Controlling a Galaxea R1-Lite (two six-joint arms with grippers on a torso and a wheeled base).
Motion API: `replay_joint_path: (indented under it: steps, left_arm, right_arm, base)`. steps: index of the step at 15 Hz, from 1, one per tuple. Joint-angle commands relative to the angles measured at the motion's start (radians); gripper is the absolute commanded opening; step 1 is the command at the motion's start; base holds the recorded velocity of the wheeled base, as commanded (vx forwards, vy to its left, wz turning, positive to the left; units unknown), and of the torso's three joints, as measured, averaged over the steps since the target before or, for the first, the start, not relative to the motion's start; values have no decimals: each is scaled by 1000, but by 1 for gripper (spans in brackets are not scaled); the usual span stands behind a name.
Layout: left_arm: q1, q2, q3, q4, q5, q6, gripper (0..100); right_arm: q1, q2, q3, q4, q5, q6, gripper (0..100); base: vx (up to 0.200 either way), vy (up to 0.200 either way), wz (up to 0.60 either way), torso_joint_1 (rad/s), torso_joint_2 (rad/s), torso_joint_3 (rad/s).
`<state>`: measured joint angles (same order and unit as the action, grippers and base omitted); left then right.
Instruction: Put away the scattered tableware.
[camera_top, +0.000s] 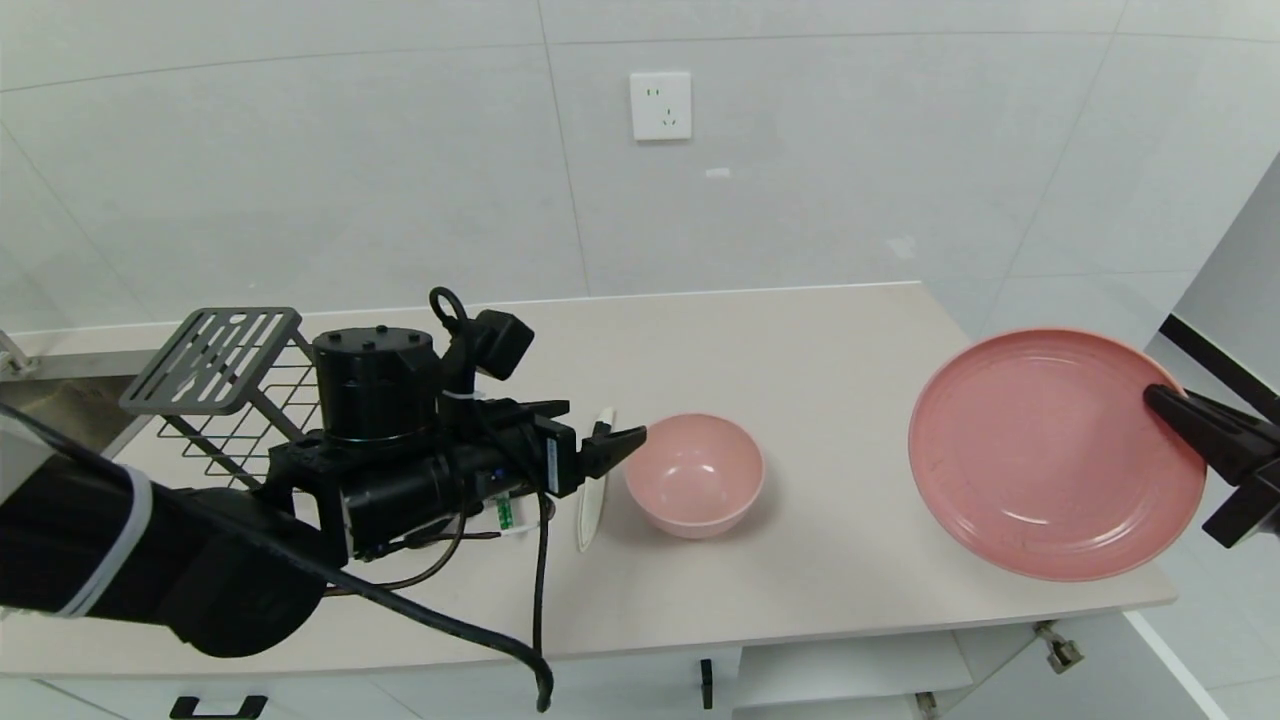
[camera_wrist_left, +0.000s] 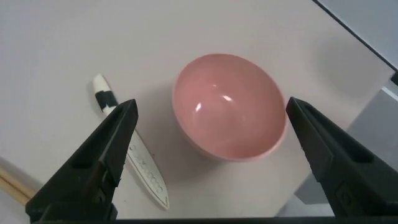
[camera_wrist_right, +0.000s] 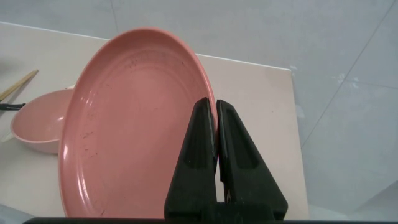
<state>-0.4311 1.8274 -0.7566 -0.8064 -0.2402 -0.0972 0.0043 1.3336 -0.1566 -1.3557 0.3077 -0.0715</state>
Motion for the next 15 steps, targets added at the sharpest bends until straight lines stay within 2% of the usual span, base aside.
replay_joint_path:
  steps: [1, 7, 9, 11, 15]
  left_arm:
    - [0, 38, -27, -2, 10, -2, 100]
    - [2, 99, -17, 0, 4, -4, 100]
    - [2, 139, -15, -4, -2, -22, 100]
    - [2, 151, -17, -7, -22, -62, 100]
    - [2, 199, -29, -42, -16, -64, 100]
  right_arm:
    - [0, 10, 2, 0, 1, -1, 0]
    - [0, 10, 6, 0, 1, -1, 0]
    - [-1, 10, 5, 0, 1, -1, 0]
    - [0, 12, 6, 0, 1, -1, 0]
    - [0, 13, 6, 0, 1, -1, 0]
  base:
    - [0, 0, 0, 0, 0, 0]
    - [0, 0, 0, 0, 0, 0]
    - [0, 0, 0, 0, 0, 0]
    - [0, 0, 0, 0, 0, 0]
    - [0, 0, 0, 0, 0, 0]
